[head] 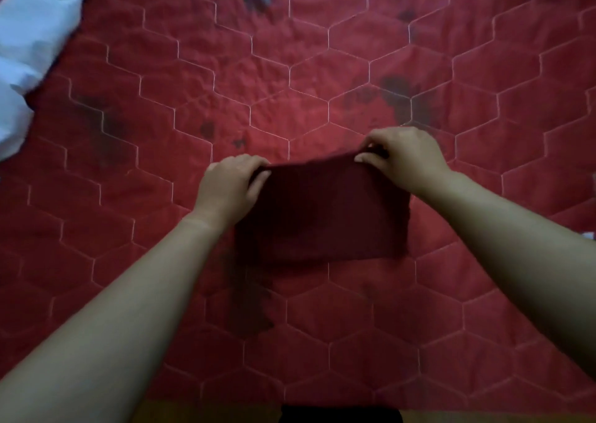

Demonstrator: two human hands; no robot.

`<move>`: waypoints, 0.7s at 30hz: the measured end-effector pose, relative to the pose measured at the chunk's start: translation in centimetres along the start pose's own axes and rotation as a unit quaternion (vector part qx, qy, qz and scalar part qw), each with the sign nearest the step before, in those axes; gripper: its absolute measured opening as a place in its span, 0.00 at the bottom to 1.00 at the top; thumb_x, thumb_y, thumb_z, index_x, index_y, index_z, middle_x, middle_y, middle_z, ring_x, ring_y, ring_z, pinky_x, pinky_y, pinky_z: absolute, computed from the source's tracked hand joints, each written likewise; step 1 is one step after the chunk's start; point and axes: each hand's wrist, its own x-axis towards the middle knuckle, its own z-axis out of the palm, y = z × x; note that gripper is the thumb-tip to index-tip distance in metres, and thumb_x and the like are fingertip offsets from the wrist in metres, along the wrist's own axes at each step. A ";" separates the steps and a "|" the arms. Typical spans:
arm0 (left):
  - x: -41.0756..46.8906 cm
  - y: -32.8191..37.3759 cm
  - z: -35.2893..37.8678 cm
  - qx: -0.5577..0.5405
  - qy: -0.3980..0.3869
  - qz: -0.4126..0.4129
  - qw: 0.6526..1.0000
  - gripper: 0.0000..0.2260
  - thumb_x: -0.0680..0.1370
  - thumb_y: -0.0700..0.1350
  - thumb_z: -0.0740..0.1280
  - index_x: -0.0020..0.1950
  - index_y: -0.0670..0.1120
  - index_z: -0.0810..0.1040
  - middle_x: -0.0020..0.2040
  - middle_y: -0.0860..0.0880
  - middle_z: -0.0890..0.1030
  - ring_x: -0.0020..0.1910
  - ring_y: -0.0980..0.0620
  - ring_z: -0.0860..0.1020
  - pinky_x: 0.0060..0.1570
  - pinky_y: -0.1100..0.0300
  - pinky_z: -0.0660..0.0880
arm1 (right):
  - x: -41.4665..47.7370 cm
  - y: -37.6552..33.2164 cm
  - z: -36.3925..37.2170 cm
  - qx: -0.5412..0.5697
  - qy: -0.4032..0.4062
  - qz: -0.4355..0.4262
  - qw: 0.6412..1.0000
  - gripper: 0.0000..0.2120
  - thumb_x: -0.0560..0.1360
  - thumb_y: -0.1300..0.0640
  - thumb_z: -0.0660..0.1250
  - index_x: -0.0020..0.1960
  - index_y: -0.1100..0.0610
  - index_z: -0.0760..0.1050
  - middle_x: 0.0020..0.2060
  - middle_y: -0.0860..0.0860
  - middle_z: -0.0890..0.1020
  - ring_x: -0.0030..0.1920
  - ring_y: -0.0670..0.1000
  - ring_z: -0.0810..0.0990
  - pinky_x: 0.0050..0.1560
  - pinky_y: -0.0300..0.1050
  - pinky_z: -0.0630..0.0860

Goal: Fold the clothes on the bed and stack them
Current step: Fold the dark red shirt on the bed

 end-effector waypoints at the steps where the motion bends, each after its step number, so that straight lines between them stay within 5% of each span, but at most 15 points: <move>1: 0.5 -0.2 0.9 0.024 -0.002 -0.036 0.999 0.12 0.78 0.50 0.62 0.59 0.48 0.76 0.54 0.48 0.79 0.55 0.45 0.76 0.55 0.48 0.69 | 0.8 0.3 0.7 0.000 0.003 -0.003 1.000 0.13 0.73 0.48 0.68 0.53 0.55 0.78 0.47 0.53 0.81 0.49 0.57 0.78 0.46 0.50 0.71; 5: -0.8 0.4 4.2 0.014 0.013 -0.187 0.982 0.21 0.77 0.54 0.61 0.69 0.49 0.67 0.68 0.47 0.68 0.68 0.46 0.64 0.65 0.38 0.62 | -0.2 0.8 3.7 0.000 0.041 0.062 0.997 0.22 0.74 0.48 0.66 0.66 0.52 0.70 0.63 0.54 0.72 0.60 0.56 0.71 0.58 0.56 0.65; 10: -4.6 2.0 6.8 -0.038 0.050 -0.296 0.953 0.27 0.76 0.57 0.62 0.73 0.56 0.58 0.74 0.43 0.55 0.72 0.42 0.57 0.64 0.39 0.62 | -5.2 0.3 7.0 0.065 0.082 0.219 0.970 0.29 0.75 0.46 0.65 0.73 0.45 0.59 0.70 0.56 0.59 0.68 0.56 0.61 0.61 0.60 0.66; 21: -4.3 5.2 9.4 -0.130 0.048 -0.284 0.949 0.30 0.75 0.57 0.65 0.74 0.57 0.56 0.63 0.41 0.64 0.60 0.40 0.70 0.57 0.50 0.70 | -7.5 -0.8 9.2 0.169 0.108 0.269 0.942 0.29 0.77 0.48 0.63 0.74 0.43 0.55 0.62 0.57 0.71 0.57 0.60 0.75 0.54 0.51 0.72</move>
